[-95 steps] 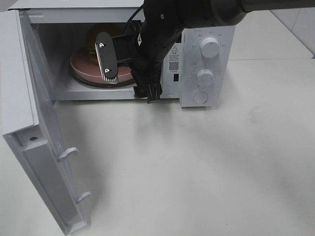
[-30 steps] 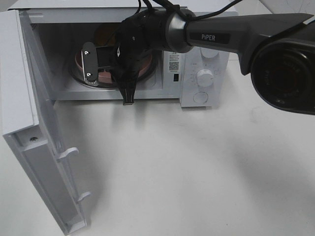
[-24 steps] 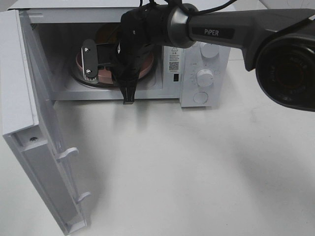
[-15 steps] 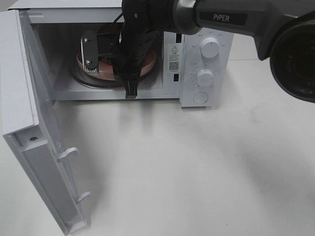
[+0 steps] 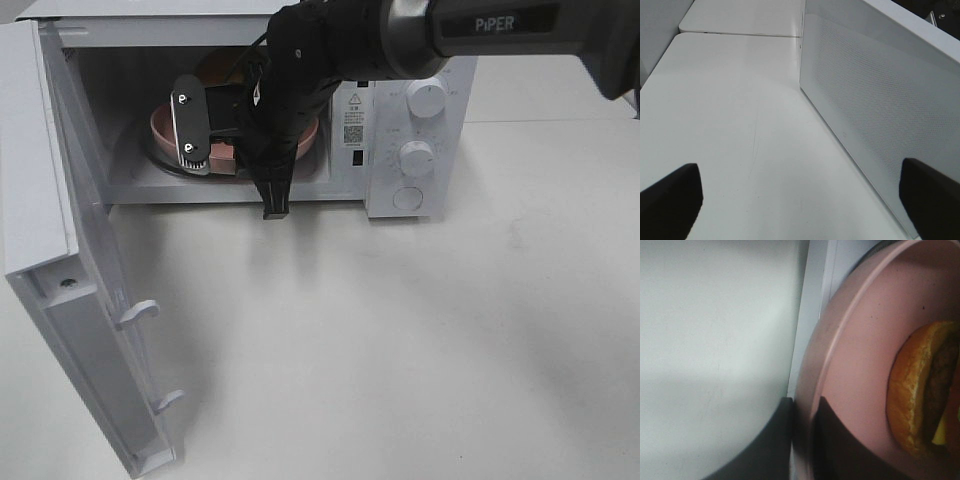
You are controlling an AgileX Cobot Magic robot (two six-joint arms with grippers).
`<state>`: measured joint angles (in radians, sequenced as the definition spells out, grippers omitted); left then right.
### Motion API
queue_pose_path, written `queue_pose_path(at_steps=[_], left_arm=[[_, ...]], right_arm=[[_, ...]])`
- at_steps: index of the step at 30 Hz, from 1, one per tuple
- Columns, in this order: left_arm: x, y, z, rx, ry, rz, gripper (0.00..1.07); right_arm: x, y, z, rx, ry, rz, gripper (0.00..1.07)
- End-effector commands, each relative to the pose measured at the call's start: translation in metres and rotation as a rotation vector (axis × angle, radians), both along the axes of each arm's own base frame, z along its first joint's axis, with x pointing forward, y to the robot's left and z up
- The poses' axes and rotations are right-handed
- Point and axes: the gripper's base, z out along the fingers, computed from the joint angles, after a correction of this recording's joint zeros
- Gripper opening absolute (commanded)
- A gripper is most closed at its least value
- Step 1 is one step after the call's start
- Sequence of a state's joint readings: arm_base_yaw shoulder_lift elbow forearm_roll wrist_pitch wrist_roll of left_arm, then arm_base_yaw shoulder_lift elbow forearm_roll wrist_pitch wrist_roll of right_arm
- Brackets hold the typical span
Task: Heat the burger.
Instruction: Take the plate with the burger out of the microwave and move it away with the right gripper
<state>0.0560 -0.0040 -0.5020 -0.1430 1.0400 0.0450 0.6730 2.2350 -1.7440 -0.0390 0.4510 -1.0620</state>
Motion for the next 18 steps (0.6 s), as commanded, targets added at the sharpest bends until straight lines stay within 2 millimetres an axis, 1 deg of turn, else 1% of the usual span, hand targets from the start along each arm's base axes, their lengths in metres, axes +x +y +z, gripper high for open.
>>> queue_pose_path(at_steps=[1, 2, 4, 5, 7, 8, 9, 11, 12, 13, 16, 18], left_arm=[[-0.003, 0.0, -0.001, -0.001, -0.02, 0.0, 1.01], [-0.003, 0.0, -0.001, -0.001, -0.02, 0.0, 1.01], [-0.003, 0.0, -0.001, -0.001, -0.02, 0.0, 1.01], [-0.003, 0.0, -0.001, -0.001, -0.02, 0.0, 1.01], [-0.003, 0.0, -0.001, -0.001, -0.02, 0.0, 1.01], [-0.003, 0.0, -0.001, -0.001, -0.02, 0.0, 1.01], [-0.003, 0.0, -0.001, -0.001, -0.02, 0.0, 1.01], [-0.003, 0.0, -0.001, -0.001, -0.02, 0.0, 1.01], [-0.003, 0.0, -0.001, -0.001, -0.02, 0.0, 1.01], [-0.003, 0.0, -0.001, -0.001, -0.02, 0.0, 1.01], [-0.003, 0.0, -0.001, -0.001, -0.02, 0.0, 1.01], [-0.003, 0.0, -0.001, -0.001, -0.02, 0.0, 1.01]], right_arm=[[-0.003, 0.001, 0.026, 0.073, -0.149, 0.046, 0.0], [-0.009, -0.003, 0.025, 0.078, -0.156, 0.048, 0.0], [-0.011, -0.005, 0.023, 0.076, -0.157, 0.051, 0.0], [-0.017, -0.01, 0.023, 0.08, -0.169, 0.056, 0.0], [-0.019, -0.012, 0.022, 0.078, -0.176, 0.061, 0.0], [-0.025, -0.017, 0.021, 0.071, -0.181, 0.069, 0.0], [-0.025, -0.017, 0.021, 0.071, -0.181, 0.069, 0.0], [-0.034, -0.024, 0.018, 0.07, -0.182, 0.073, 0.0], [-0.034, -0.024, 0.018, 0.07, -0.182, 0.073, 0.0], [-0.04, -0.028, 0.017, 0.072, -0.188, 0.077, 0.0], [-0.045, -0.033, 0.017, 0.071, -0.196, 0.085, 0.0], [-0.054, -0.04, 0.019, 0.071, -0.197, 0.087, 0.0]])
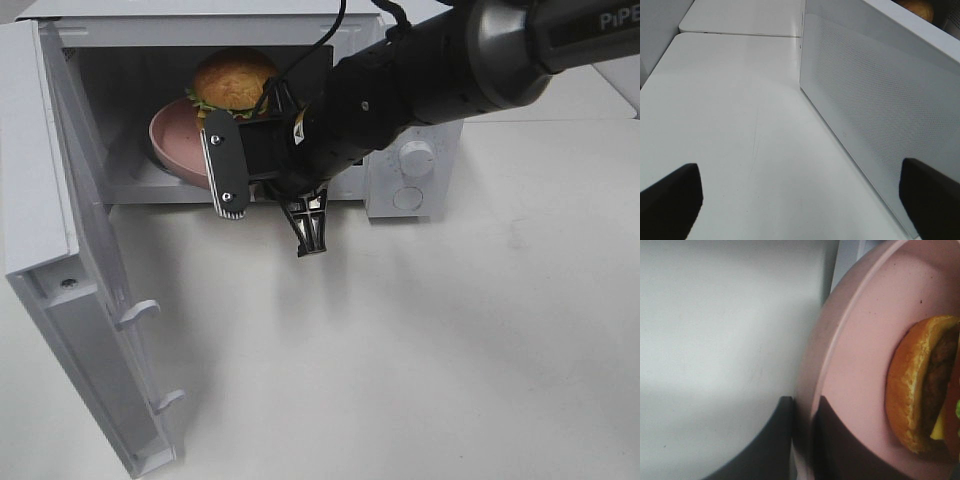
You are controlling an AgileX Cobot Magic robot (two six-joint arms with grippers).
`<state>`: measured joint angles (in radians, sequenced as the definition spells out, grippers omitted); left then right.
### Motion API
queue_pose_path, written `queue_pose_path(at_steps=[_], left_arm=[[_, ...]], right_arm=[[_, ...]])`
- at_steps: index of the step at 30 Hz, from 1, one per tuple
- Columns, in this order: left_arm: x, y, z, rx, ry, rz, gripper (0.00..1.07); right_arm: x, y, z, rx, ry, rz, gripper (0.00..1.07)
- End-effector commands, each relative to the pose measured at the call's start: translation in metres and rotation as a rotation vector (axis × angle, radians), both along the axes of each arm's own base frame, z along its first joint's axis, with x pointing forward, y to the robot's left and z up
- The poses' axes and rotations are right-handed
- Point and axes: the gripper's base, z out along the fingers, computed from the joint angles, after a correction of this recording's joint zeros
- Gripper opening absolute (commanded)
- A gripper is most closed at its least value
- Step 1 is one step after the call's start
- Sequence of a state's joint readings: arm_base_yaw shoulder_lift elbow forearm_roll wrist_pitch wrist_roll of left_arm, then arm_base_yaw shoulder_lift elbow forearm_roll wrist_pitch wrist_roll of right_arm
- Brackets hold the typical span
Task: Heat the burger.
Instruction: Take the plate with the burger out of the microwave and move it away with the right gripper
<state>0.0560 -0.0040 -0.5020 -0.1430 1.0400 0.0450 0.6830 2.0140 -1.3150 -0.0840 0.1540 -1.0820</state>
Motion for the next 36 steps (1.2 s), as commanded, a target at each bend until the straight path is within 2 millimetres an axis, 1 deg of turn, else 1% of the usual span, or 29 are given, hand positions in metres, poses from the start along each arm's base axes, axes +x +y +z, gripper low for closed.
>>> queue_pose_path(at_steps=[1, 3, 4, 5, 6, 7, 9, 10, 12, 13, 14, 16, 17, 19, 20, 21, 22, 24, 27, 28, 30, 31, 33, 35, 36], left_arm=[[-0.003, 0.0, -0.001, -0.001, -0.02, 0.0, 1.01], [-0.003, 0.0, -0.001, -0.001, -0.02, 0.0, 1.01], [-0.003, 0.0, -0.001, -0.001, -0.02, 0.0, 1.01], [-0.003, 0.0, -0.001, -0.001, -0.02, 0.0, 1.01], [-0.003, 0.0, -0.001, -0.001, -0.02, 0.0, 1.01], [-0.003, 0.0, -0.001, -0.001, -0.02, 0.0, 1.01], [-0.003, 0.0, -0.001, -0.001, -0.02, 0.0, 1.01], [-0.003, 0.0, -0.001, -0.001, -0.02, 0.0, 1.01], [-0.003, 0.0, -0.001, -0.001, -0.02, 0.0, 1.01], [-0.003, 0.0, -0.001, -0.001, -0.02, 0.0, 1.01], [-0.003, 0.0, -0.001, -0.001, -0.02, 0.0, 1.01], [-0.003, 0.0, -0.001, -0.001, -0.02, 0.0, 1.01], [-0.003, 0.0, -0.001, -0.001, -0.02, 0.0, 1.01], [-0.003, 0.0, -0.001, -0.001, -0.02, 0.0, 1.01], [-0.003, 0.0, -0.001, -0.001, -0.02, 0.0, 1.01], [-0.003, 0.0, -0.001, -0.001, -0.02, 0.0, 1.01], [-0.003, 0.0, -0.001, -0.001, -0.02, 0.0, 1.01], [-0.003, 0.0, -0.001, -0.001, -0.02, 0.0, 1.01], [-0.003, 0.0, -0.001, -0.001, -0.02, 0.0, 1.01], [-0.003, 0.0, -0.001, -0.001, -0.02, 0.0, 1.01], [-0.003, 0.0, -0.001, -0.001, -0.02, 0.0, 1.01], [-0.003, 0.0, -0.001, -0.001, -0.02, 0.0, 1.01], [-0.003, 0.0, -0.001, -0.001, -0.02, 0.0, 1.01], [-0.003, 0.0, -0.001, -0.001, -0.02, 0.0, 1.01], [-0.003, 0.0, -0.001, -0.001, -0.02, 0.0, 1.01]], right_arm=[[-0.002, -0.004, 0.022, 0.051, -0.101, 0.025, 0.0], [-0.012, -0.011, 0.023, 0.052, -0.104, 0.028, 0.0], [-0.012, -0.011, 0.023, 0.052, -0.104, 0.028, 0.0], [-0.02, -0.014, 0.025, 0.058, -0.108, 0.037, 0.0], [-0.02, -0.014, 0.025, 0.058, -0.108, 0.037, 0.0], [-0.027, -0.017, 0.026, 0.056, -0.114, 0.048, 0.0], [-0.03, -0.018, 0.027, 0.057, -0.116, 0.052, 0.0], [-0.039, -0.019, 0.026, 0.056, -0.113, 0.066, 0.0], [-0.042, -0.022, 0.026, 0.058, -0.113, 0.067, 0.0], [-0.05, -0.023, 0.027, 0.063, -0.117, 0.079, 0.0], [-0.05, -0.023, 0.027, 0.063, -0.117, 0.079, 0.0], [-0.06, -0.027, 0.027, 0.068, -0.119, 0.09, 0.0], [-0.06, -0.027, 0.027, 0.068, -0.119, 0.09, 0.0], [-0.07, -0.031, 0.027, 0.062, -0.111, 0.099, 0.0], [-0.07, -0.031, 0.027, 0.062, -0.111, 0.099, 0.0], [-0.077, -0.036, 0.027, 0.058, -0.107, 0.102, 0.0], [-0.077, -0.036, 0.027, 0.058, -0.107, 0.102, 0.0], [-0.09, -0.041, 0.026, 0.05, -0.095, 0.118, 0.0], [-0.095, -0.042, 0.026, 0.049, -0.094, 0.125, 0.0], [-0.1, -0.047, 0.029, 0.05, -0.095, 0.125, 0.0], [-0.103, -0.049, 0.029, 0.051, -0.094, 0.123, 0.0], [-0.109, -0.055, 0.032, 0.053, -0.096, 0.123, 0.0], [-0.111, -0.058, 0.033, 0.054, -0.096, 0.123, 0.0], [-0.121, -0.067, 0.035, 0.056, -0.098, 0.122, 0.0], [-0.121, -0.067, 0.035, 0.056, -0.098, 0.122, 0.0]])
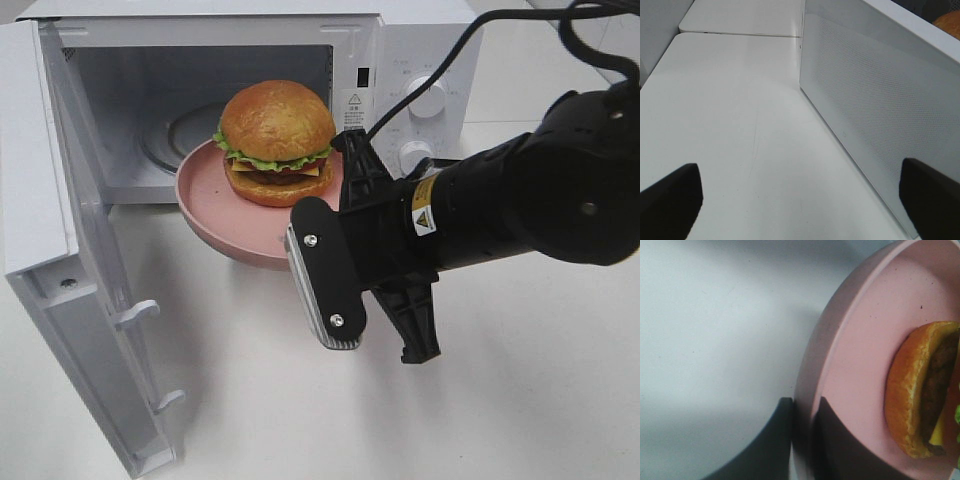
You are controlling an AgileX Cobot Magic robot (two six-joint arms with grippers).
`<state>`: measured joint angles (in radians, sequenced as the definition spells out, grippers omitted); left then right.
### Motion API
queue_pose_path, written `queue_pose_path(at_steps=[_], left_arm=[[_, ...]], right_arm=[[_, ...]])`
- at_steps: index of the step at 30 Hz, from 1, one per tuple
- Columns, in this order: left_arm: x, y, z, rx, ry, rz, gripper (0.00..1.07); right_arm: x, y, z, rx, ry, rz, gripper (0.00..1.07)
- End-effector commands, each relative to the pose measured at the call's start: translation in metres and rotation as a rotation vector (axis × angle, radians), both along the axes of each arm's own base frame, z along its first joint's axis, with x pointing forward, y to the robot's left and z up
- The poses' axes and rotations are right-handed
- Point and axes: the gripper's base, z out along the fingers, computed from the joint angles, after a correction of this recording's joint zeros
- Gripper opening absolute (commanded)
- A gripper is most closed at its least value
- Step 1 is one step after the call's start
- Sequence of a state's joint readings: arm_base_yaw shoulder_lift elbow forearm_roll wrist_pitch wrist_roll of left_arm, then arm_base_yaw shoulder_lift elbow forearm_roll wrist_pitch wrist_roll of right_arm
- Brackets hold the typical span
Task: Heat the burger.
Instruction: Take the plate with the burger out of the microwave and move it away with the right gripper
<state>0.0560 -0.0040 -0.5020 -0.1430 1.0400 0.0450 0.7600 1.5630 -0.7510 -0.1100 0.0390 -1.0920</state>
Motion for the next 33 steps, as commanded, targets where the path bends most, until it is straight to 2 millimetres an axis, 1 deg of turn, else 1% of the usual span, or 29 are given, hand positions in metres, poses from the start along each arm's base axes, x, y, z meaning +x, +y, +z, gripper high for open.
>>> queue_pose_path(at_steps=[1, 2, 4, 5, 8, 9, 10, 12, 15, 17, 20, 22, 23, 27, 33], left_arm=[[-0.003, 0.0, -0.001, -0.001, -0.02, 0.0, 1.01], [-0.003, 0.0, -0.001, -0.001, -0.02, 0.0, 1.01], [-0.003, 0.0, -0.001, -0.001, -0.02, 0.0, 1.01], [-0.003, 0.0, -0.001, -0.001, -0.02, 0.0, 1.01], [-0.003, 0.0, -0.001, -0.001, -0.02, 0.0, 1.01], [-0.003, 0.0, -0.001, -0.001, -0.02, 0.0, 1.01], [-0.003, 0.0, -0.001, -0.001, -0.02, 0.0, 1.01], [-0.003, 0.0, -0.001, -0.001, -0.02, 0.0, 1.01], [-0.003, 0.0, -0.001, -0.001, -0.02, 0.0, 1.01], [-0.003, 0.0, -0.001, -0.001, -0.02, 0.0, 1.01], [-0.003, 0.0, -0.001, -0.001, -0.02, 0.0, 1.01], [-0.003, 0.0, -0.001, -0.001, -0.02, 0.0, 1.01], [-0.003, 0.0, -0.001, -0.001, -0.02, 0.0, 1.01], [-0.003, 0.0, -0.001, -0.001, -0.02, 0.0, 1.01], [-0.003, 0.0, -0.001, -0.001, -0.02, 0.0, 1.01]], right_arm=[[-0.007, -0.005, 0.017, 0.077, -0.083, 0.013, 0.0], [-0.014, -0.012, 0.019, 0.078, -0.084, 0.013, 0.0], [-0.018, -0.016, 0.019, 0.078, -0.084, 0.013, 0.0], [-0.025, -0.023, 0.018, 0.074, -0.081, 0.013, 0.0], [-0.029, -0.027, 0.018, 0.072, -0.08, 0.012, 0.0], [-0.037, -0.034, 0.018, 0.062, -0.072, 0.01, 0.0], [-0.037, -0.034, 0.018, 0.062, -0.072, 0.01, 0.0], [-0.051, -0.048, 0.018, 0.04, -0.053, 0.006, 0.0], [-0.054, -0.052, 0.017, 0.032, -0.046, 0.004, 0.0], [-0.066, -0.064, 0.018, 0.016, -0.03, -0.005, 0.0], [-0.069, -0.067, 0.019, 0.014, -0.026, -0.009, 0.0], [-0.08, -0.078, 0.022, 0.016, -0.012, -0.033, 0.0], [-0.08, -0.078, 0.022, 0.016, -0.012, -0.033, 0.0], [-0.092, -0.091, 0.026, 0.031, 0.005, -0.07, 0.0], [-0.099, -0.103, 0.03, -0.009, 0.009, -0.108, 0.0]])
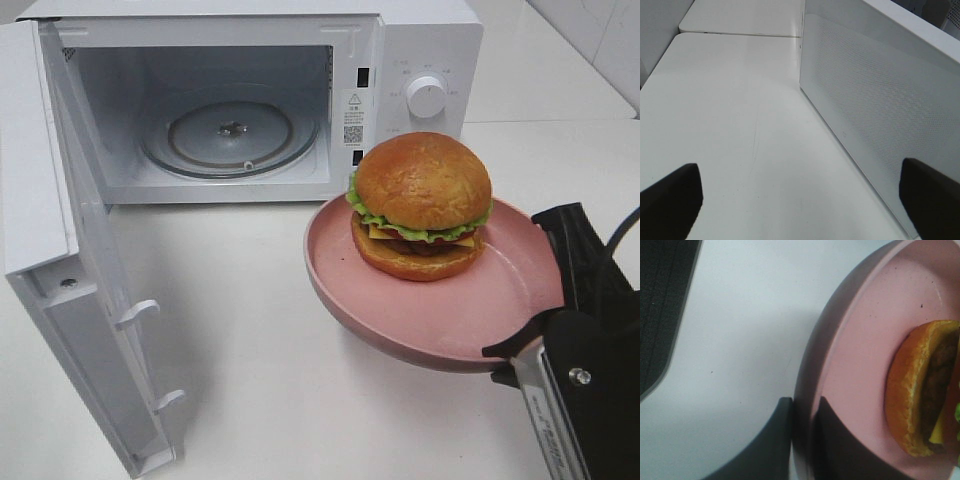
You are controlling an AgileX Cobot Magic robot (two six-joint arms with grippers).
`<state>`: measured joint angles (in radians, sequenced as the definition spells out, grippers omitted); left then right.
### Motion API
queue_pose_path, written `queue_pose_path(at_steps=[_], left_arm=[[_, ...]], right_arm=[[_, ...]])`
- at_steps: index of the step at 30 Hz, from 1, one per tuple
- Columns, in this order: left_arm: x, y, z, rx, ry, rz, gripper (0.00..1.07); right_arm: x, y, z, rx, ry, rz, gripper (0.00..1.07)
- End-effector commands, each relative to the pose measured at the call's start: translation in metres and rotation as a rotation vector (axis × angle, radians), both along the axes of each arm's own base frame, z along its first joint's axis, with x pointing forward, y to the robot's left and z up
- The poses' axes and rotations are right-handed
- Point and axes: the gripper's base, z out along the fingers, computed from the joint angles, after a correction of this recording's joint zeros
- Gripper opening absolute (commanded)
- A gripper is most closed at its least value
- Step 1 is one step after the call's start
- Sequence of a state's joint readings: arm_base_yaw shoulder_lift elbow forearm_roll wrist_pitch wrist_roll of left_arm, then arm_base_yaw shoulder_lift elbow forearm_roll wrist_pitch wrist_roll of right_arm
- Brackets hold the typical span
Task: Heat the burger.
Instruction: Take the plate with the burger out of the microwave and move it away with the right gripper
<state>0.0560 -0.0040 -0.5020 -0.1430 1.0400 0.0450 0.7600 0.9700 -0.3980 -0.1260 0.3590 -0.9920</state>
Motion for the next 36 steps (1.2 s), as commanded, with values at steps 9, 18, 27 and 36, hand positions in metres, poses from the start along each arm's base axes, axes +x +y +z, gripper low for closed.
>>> queue_pose_path(at_steps=[9, 18, 27, 36], left_arm=[[-0.003, 0.0, -0.001, -0.001, -0.02, 0.0, 1.01], [-0.003, 0.0, -0.001, -0.001, -0.02, 0.0, 1.01], [-0.003, 0.0, -0.001, -0.001, -0.02, 0.0, 1.01], [-0.003, 0.0, -0.001, -0.001, -0.02, 0.0, 1.01]], right_arm=[[-0.003, -0.028, 0.014, -0.053, -0.058, -0.239, 0.0], [0.0, -0.047, 0.015, -0.093, -0.066, -0.536, 0.0], [0.003, -0.061, 0.018, -0.075, -0.118, -0.792, 0.0], [0.005, -0.066, 0.017, 0.004, -0.12, -1.052, 0.0]])
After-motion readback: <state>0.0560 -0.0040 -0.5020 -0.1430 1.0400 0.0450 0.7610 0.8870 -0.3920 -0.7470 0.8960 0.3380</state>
